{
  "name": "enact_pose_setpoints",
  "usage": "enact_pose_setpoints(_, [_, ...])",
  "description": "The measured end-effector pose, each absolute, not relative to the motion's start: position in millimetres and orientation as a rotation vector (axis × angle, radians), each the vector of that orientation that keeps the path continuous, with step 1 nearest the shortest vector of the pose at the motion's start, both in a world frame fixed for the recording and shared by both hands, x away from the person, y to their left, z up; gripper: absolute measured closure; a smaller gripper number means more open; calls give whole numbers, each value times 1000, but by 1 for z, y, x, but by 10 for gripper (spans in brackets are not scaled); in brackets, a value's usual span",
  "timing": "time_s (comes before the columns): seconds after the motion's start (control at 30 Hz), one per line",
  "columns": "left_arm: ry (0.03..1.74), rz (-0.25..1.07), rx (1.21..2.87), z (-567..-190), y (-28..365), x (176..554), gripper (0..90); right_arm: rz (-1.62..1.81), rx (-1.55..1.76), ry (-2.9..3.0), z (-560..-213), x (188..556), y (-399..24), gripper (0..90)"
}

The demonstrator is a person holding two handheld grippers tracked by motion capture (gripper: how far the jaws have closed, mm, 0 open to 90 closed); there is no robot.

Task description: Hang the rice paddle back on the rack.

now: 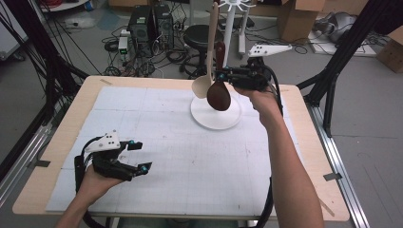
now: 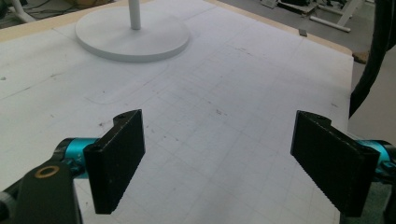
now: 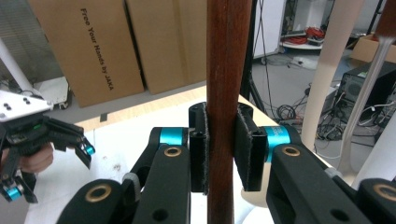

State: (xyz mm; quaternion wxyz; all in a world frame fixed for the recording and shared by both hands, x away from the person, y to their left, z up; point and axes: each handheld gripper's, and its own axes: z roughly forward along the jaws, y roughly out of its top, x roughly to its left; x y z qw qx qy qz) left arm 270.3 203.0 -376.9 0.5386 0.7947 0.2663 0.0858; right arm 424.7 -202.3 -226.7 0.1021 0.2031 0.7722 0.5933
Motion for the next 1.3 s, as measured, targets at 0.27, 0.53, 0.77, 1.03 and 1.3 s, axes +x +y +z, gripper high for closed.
enact_pose_setpoints(0.27, [628, 201, 1893, -377, 203, 270, 181, 1762, 598, 2260, -211, 433, -202, 780])
enact_pose_setpoints(0.53, [624, 201, 1892, -377, 204, 272, 180, 1759, 592, 2237, -187, 448, -202, 780])
enact_pose_setpoints(0.77, [623, 196, 1887, -377, 205, 272, 179, 1742, 604, 2236, -171, 463, -201, 780])
enact_pose_setpoints(1.03, [630, 202, 1882, -377, 207, 272, 179, 1749, 674, 2216, -169, 476, -207, 779])
enact_pose_setpoints(1.3, [632, 200, 1886, -378, 206, 272, 178, 1725, 749, 2203, -176, 485, -211, 777])
